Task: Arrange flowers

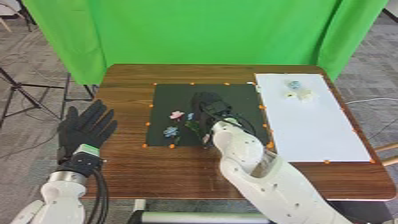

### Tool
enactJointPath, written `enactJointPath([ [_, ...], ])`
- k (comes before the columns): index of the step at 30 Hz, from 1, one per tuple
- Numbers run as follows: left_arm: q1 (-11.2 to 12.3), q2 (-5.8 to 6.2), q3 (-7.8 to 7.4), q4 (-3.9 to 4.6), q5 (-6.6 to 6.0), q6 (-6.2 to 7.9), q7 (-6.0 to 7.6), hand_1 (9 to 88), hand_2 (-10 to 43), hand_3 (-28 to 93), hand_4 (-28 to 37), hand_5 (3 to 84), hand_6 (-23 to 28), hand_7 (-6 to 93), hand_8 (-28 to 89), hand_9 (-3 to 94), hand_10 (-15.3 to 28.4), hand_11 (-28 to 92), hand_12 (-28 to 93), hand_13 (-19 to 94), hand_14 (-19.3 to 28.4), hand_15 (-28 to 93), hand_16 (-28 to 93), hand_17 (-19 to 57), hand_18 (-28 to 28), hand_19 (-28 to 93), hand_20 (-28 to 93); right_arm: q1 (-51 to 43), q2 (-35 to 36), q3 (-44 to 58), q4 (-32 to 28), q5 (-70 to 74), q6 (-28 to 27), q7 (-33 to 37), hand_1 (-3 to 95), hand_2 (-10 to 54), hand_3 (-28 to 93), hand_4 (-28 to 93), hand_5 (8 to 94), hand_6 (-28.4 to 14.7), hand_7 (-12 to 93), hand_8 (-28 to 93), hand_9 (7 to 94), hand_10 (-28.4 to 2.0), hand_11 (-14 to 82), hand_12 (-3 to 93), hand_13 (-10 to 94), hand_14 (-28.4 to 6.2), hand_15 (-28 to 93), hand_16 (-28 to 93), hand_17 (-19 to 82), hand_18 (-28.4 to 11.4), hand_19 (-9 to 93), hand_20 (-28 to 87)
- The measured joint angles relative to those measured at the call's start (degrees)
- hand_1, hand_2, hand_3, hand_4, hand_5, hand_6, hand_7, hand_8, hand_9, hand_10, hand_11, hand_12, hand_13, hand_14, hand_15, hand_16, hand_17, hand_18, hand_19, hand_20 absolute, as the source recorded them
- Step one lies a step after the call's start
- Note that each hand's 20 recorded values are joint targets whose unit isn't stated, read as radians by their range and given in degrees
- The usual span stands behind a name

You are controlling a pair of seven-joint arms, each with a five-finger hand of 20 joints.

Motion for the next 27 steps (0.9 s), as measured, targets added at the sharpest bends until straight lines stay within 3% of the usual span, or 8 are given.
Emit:
enactJointPath([
  [9, 0.5, 0.04, -0.30, -0.04, -0.10, -0.02, 0.30, 25.7, 15.7, 68, -28.3, 39.3, 6.0, 20.8, -12, 32.3, 11.4, 20, 8, 22, 12.6, 34, -11, -6.2, 12.0, 33, 8, -0.7, 0.0, 0.4, -0.4, 0.2, -0.7, 0.2, 57.7, -9.5, 74, -28, 66.1, -2.2, 27, -1, 69.5, -12.4, 13.6, 21.2, 70, -4.6, 53, 42, 38, -22.0, 87, 37],
  [19, 1.4, -0.03, -0.79, -0.18, -0.37, 0.08, 0.67, 25.9, 15.9, 68, -28.3, 39.8, 6.3, 21.2, -12, 33.6, 12.1, 21, 8, 23, 13.2, 36, -11, -6.0, 12.0, 33, 8, -2.3, 0.0, 2.2, -1.9, 1.6, -4.2, -0.2, 46.4, -9.5, 78, -28, 65.7, -2.4, 22, -5, 65.6, -14.4, 14.8, 15.9, 69, -8.7, 56, 35, 37, -22.5, 86, 36],
  [22, 1.3, -0.08, -0.85, -0.18, -0.43, 0.07, 0.49, 25.9, 16.1, 67, -28.3, 39.7, 6.3, 21.2, -12, 33.2, 12.1, 21, 8, 23, 13.1, 35, -11, -6.0, 12.0, 33, 8, -2.7, 0.0, 2.5, -2.2, 1.8, -4.8, -0.3, 43.9, -9.5, 79, -28, 64.9, -2.3, 22, -12, 63.8, -14.8, 14.1, 15.6, 68, -9.4, 58, 30, 37, -22.6, 86, 36],
  [27, 1.4, -0.52, -1.53, -0.18, -0.82, 0.22, -0.06, 24.7, 16.4, 67, -28.3, 39.0, 6.0, 20.8, -12, 32.5, 11.9, 21, 8, 22, 12.9, 34, -10, -6.2, 12.0, 33, 8, -3.0, 0.1, 2.7, -3.0, 1.9, -6.0, -0.7, 41.7, -9.5, 79, -28, 63.1, -3.0, 21, -13, 60.6, -15.7, 11.9, 14.9, 68, -9.9, 59, 28, 36, -22.8, 85, 36],
])
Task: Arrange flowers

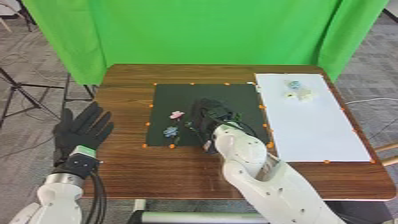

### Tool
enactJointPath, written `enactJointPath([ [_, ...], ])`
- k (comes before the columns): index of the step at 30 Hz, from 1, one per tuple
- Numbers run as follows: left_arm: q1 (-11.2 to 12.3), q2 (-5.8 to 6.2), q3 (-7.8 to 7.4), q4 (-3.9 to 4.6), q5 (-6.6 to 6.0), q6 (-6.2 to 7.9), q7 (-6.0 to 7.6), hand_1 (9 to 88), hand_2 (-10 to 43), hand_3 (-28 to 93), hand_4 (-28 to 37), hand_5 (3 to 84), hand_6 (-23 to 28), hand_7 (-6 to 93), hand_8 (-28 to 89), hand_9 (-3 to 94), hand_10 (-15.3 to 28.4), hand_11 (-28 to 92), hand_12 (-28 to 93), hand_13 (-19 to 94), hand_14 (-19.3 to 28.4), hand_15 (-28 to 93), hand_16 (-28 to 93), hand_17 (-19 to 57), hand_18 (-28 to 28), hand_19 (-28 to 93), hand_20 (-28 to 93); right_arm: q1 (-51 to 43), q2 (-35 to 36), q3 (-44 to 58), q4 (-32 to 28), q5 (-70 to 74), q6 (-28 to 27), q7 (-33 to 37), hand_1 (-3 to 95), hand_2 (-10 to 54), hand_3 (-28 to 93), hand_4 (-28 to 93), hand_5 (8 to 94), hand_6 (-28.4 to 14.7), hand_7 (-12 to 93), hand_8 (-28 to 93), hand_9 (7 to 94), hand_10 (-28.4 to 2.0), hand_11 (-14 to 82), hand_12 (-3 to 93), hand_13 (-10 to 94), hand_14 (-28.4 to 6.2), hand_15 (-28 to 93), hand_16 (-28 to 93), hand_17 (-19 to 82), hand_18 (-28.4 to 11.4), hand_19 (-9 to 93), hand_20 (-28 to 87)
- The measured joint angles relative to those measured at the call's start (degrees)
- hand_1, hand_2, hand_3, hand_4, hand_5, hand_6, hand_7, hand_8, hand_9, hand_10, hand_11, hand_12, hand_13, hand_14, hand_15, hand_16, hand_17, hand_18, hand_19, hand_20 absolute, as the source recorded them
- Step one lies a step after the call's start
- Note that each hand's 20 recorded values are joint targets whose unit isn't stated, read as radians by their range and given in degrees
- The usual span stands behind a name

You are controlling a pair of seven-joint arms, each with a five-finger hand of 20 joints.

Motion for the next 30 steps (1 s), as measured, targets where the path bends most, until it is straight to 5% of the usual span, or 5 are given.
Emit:
enactJointPath([
  [8, 0.0, -0.20, -0.01, 0.00, -0.01, 0.00, 0.11, 24.9, 16.2, 67, -28.3, 39.0, 6.1, 20.7, -12, 32.5, 11.8, 21, 8, 22, 12.9, 35, -10, -6.3, 12.0, 33, 8, -1.1, 0.5, 1.6, -2.6, 0.3, 1.5, -0.4, 34.6, -9.2, 77, -24, 65.6, -3.2, 21, -12, 63.3, -15.8, 12.6, 15.2, 70, -10.0, 59, 27, 38, -23.0, 86, 36],
  [12, 0.4, -0.20, -0.03, 0.00, 0.04, -0.30, 0.67, 26.7, 19.3, 55, -28.3, 38.0, 5.7, 18.9, -11, 31.4, 11.5, 18, 8, 21, 12.6, 31, -10, -6.5, 12.4, 32, 7, -2.3, 1.7, 2.9, -3.1, 1.7, 13.4, -0.3, 33.1, -8.0, 77, -23, 64.6, -4.0, 21, -12, 61.8, -16.5, 11.9, 15.2, 69, -10.6, 60, 27, 38, -23.1, 87, 36],
  [16, 1.6, -0.70, -1.40, 0.07, 0.56, -4.28, -0.07, 30.3, 20.2, 45, -28.3, 37.2, 5.8, 16.6, -10, 30.5, 11.2, 16, 9, 20, 12.8, 29, -9, -6.8, 12.6, 31, 7, -2.9, 3.1, 6.3, -1.6, 2.6, 23.0, 2.2, 32.9, -7.0, 77, -23, 59.9, -5.3, 18, -12, 56.9, -17.3, 10.6, 14.8, 68, -11.2, 60, 27, 37, -23.2, 86, 36],
  [20, 3.2, -1.31, -3.73, 0.06, 2.74, -9.71, -1.76, 28.6, 19.7, 48, -28.3, 37.3, 5.9, 16.1, -10, 30.5, 11.2, 16, 9, 20, 12.8, 28, -8, -6.8, 12.6, 31, 7, -1.5, 5.4, 10.6, 1.6, 3.8, 17.2, 7.9, 33.6, -5.4, 77, -23, 54.0, -7.2, 13, -11, 51.6, -16.9, 9.1, 13.0, 66, -12.2, 61, 25, 37, -23.3, 87, 35],
  [30, 3.6, -1.31, -3.50, 0.04, 2.92, -8.33, -2.20, 40.9, 24.6, 9, -21.8, 37.2, 6.7, 12.9, -8, 30.2, 11.4, 13, 10, 20, 12.6, 24, -6, -6.2, 13.2, 28, 8, 3.0, 10.8, 18.8, 7.5, 12.1, 6.0, 15.2, 38.3, -2.3, 79, -25, 47.4, -9.3, 9, -10, 43.3, -15.6, 8.3, 9.6, 65, -13.3, 62, 24, 37, -23.9, 88, 33],
])
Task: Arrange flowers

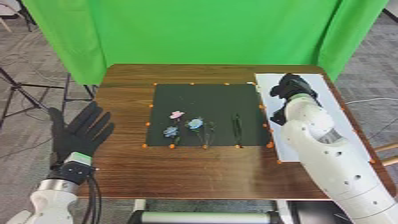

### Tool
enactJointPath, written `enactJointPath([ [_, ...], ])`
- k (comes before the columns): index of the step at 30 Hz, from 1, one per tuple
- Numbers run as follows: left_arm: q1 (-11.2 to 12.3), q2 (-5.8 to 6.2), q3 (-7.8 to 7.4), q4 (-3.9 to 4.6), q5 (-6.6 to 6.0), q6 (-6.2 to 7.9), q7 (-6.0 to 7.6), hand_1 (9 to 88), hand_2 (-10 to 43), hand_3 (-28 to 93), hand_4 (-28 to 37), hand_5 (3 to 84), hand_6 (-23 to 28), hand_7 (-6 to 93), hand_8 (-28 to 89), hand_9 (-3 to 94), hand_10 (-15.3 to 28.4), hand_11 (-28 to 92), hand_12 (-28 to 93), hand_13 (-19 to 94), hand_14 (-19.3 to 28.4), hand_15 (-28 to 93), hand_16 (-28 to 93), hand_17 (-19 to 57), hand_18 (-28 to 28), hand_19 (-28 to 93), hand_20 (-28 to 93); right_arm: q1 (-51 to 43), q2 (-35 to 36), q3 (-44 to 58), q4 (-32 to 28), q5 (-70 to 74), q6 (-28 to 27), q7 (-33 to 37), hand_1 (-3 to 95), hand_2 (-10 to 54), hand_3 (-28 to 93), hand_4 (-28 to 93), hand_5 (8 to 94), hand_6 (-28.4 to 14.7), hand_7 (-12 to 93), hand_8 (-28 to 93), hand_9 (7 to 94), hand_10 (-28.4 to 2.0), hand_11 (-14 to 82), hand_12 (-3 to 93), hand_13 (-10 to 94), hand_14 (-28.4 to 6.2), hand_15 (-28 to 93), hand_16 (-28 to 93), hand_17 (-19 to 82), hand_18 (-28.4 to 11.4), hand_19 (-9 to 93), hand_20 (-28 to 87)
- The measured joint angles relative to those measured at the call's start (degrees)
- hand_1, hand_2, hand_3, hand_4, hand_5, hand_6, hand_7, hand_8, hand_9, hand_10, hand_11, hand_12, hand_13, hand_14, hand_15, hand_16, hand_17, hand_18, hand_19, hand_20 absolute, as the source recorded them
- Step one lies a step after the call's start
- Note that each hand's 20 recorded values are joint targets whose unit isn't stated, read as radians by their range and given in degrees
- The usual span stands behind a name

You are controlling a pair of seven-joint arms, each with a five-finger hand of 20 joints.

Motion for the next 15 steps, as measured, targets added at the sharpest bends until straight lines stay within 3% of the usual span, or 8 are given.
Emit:
enactJointPath([
  [5, 0.0, -0.04, -0.56, 0.04, -0.05, -0.08, -1.15, 39.2, 23.2, 17, -24.6, 37.4, 6.8, 13.5, -8, 30.4, 11.3, 14, 10, 20, 12.8, 25, -7, -6.7, 13.0, 29, 9, 1.4, 2.6, -1.0, 1.1, -1.9, -2.3, 0.0, 40.0, -3.4, 79, -25, 50.1, -7.9, 10, -10, 43.5, -15.3, 8.8, 9.1, 65, -13.1, 62, 23, 37, -23.7, 88, 32],
  [7, 0.1, -0.29, -1.41, 0.04, 0.14, -0.27, -2.92, 38.5, 22.8, 20, -26.6, 37.5, 6.9, 13.4, -8, 30.5, 11.3, 14, 10, 20, 12.9, 26, -7, -7.0, 13.1, 30, 9, 2.0, 3.1, -1.6, 2.1, -2.2, -2.7, 0.1, 41.4, -3.9, 80, -25, 49.9, -7.8, 10, -11, 43.2, -15.0, 8.9, 8.9, 66, -12.7, 62, 23, 38, -23.7, 88, 32],
  [10, 0.2, -0.58, -2.05, 0.03, 0.17, -0.28, -4.96, 34.4, 20.4, 35, -28.1, 37.7, 7.0, 14.0, -8, 30.5, 11.2, 15, 10, 20, 13.0, 27, -8, -7.4, 13.1, 31, 8, 3.5, 3.3, -3.5, 4.8, -2.3, -2.9, 0.2, 42.9, -4.2, 80, -25, 49.7, -7.3, 11, -11, 42.3, -14.8, 9.4, 8.7, 66, -12.4, 61, 23, 38, -23.6, 88, 32],
  [12, 0.2, -0.61, -2.05, 0.03, 0.43, -0.28, -5.22, 27.2, 18.2, 54, -28.2, 37.9, 6.9, 14.6, -9, 30.5, 11.2, 15, 10, 20, 13.0, 28, -8, -7.5, 13.1, 32, 8, 4.7, 3.5, -5.0, 6.7, -2.3, -3.1, 0.0, 43.8, -4.3, 81, -26, 49.5, -6.7, 12, -11, 40.9, -14.5, 10.2, 8.6, 65, -12.1, 61, 23, 38, -23.3, 88, 32],
  [15, 0.2, -0.62, -2.04, 0.01, 1.37, -0.30, -5.29, 26.1, 17.8, 57, -28.2, 38.0, 6.9, 15.1, -9, 30.7, 11.2, 16, 10, 20, 13.0, 28, -8, -7.5, 13.1, 32, 7, 5.7, 3.6, -6.2, 8.6, -2.3, -3.3, -0.5, 46.9, -5.1, 81, -28, 48.3, -6.5, 13, -12, 39.1, -14.2, 11.5, 7.3, 65, -10.9, 60, 28, 38, -23.1, 88, 31],
])
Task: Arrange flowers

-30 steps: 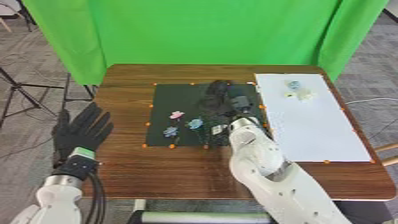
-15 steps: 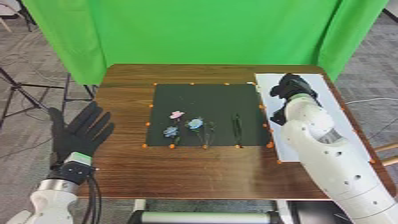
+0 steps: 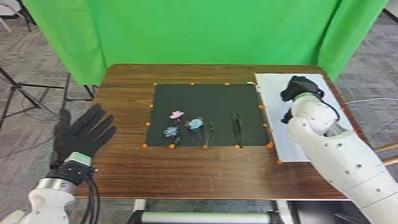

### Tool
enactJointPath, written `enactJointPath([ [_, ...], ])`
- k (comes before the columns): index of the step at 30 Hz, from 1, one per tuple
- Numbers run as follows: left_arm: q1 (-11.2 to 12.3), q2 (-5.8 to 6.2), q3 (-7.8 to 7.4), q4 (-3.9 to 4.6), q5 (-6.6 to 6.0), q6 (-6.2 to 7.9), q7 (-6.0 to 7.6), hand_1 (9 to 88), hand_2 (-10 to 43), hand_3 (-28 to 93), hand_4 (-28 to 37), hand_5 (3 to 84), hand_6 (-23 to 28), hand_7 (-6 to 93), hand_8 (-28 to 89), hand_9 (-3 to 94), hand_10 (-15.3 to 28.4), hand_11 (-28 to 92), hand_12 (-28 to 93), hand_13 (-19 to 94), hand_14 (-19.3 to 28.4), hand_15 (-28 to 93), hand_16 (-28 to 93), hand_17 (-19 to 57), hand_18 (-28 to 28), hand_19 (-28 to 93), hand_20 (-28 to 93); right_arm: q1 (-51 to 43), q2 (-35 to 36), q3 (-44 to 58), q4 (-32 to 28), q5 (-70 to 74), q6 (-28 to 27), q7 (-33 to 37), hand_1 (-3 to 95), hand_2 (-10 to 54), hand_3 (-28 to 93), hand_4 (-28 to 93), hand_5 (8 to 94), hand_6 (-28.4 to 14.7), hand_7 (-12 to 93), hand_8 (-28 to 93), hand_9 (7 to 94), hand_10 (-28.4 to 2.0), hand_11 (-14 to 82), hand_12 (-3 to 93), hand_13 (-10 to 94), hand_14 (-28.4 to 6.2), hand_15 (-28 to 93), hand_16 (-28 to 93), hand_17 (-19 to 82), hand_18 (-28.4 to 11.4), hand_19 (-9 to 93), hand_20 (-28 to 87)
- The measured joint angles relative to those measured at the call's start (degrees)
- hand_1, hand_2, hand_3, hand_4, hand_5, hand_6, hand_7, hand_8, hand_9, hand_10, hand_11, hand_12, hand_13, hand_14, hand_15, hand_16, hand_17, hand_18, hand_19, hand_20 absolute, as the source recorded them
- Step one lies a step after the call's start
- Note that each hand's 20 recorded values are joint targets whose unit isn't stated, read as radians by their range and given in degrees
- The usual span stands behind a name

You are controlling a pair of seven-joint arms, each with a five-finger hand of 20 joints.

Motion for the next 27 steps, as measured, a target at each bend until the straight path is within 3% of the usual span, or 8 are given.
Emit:
enactJointPath([
  [5, 0.0, 0.08, 0.48, -0.03, 0.08, 0.03, 0.84, 23.9, 15.2, 64, -28.3, 38.2, 6.7, 15.7, -9, 30.7, 11.2, 16, 9, 20, 12.5, 28, -8, -7.4, 13.0, 32, 7, 1.0, 0.1, -0.9, 2.3, 0.0, -0.5, -0.7, 50.5, -3.0, 79, -28, 46.2, -5.7, 13, -12, 38.9, -13.7, 11.7, 7.1, 64, -9.9, 57, 31, 37, -22.9, 87, 31],
  [7, 0.0, 0.57, 1.71, -0.03, -1.14, 0.34, 3.54, 23.6, 14.4, 65, -28.3, 38.3, 6.6, 15.8, -9, 30.7, 11.0, 16, 9, 19, 12.0, 27, -8, -7.2, 12.9, 32, 7, 1.5, 0.0, -1.1, 3.5, 0.3, -1.8, -0.7, 52.6, -1.9, 78, -28, 46.2, -5.1, 13, -12, 41.0, -12.6, 12.4, 7.1, 64, -9.2, 54, 32, 37, -22.8, 87, 31],
  [10, 0.2, 1.57, 3.76, -0.11, -5.40, 0.94, 9.76, 23.5, 14.2, 66, -28.3, 38.2, 6.5, 16.0, -9, 30.7, 11.0, 16, 9, 19, 11.8, 27, -8, -7.1, 12.8, 31, 8, 2.0, -0.3, -1.0, 4.9, 1.0, -5.2, -0.7, 54.3, -1.3, 77, -28, 49.8, -3.8, 15, -13, 49.3, -10.5, 12.8, 8.1, 64, -9.0, 52, 33, 36, -22.5, 86, 31],
  [12, 0.3, 1.75, 3.86, -0.19, -6.57, 1.22, 11.25, 23.5, 14.1, 66, -28.3, 38.3, 6.5, 16.1, -9, 30.7, 10.9, 16, 9, 19, 11.8, 27, -8, -7.1, 12.8, 31, 8, 2.1, -0.3, -0.9, 5.0, 1.1, -5.6, -0.7, 54.6, -1.9, 76, -28, 53.1, -2.9, 15, -13, 56.7, -9.9, 13.7, 10.7, 66, -8.4, 52, 35, 36, -22.2, 87, 32],
  [15, 0.4, 1.77, 3.60, -0.28, -6.20, 1.76, 10.71, 23.6, 14.1, 66, -28.3, 38.6, 6.4, 16.5, -9, 31.0, 10.9, 16, 10, 19, 11.8, 27, -7, -7.0, 12.7, 31, 8, 2.1, -0.3, -0.8, 4.8, 1.0, -3.9, -0.7, 53.3, -2.3, 77, -28, 60.5, -1.2, 17, -11, 65.0, -10.2, 13.9, 13.5, 68, -9.3, 57, 36, 37, -21.9, 87, 34],
  [21, 0.4, 1.76, 3.42, -0.50, -5.18, 2.46, 9.28, 23.9, 14.2, 66, -28.3, 38.7, 6.4, 16.8, -10, 31.1, 11.0, 16, 10, 20, 12.2, 29, -8, -7.0, 12.7, 31, 8, 0.5, -0.2, -1.6, 4.3, 0.1, 3.8, -1.0, 59.2, -5.5, 68, -28, 71.5, -0.4, 26, -1, 80.4, -8.9, 7.9, 29.4, 70, -8.8, 61, 35, 38, -21.4, 86, 37],
  [27, 0.4, 1.58, 3.13, -0.50, -4.60, 2.50, 8.08, 24.0, 14.3, 66, -28.3, 38.7, 6.4, 16.9, -10, 31.2, 11.2, 16, 9, 20, 12.2, 29, -8, -7.0, 12.7, 31, 8, -1.3, 0.0, -2.6, 2.8, -2.9, 6.1, -1.8, 64.0, -3.2, 62, -28, 71.8, 0.0, 30, 5, 83.6, -7.8, 7.7, 37.1, 70, -8.5, 62, 35, 37, -20.3, 86, 39],
])
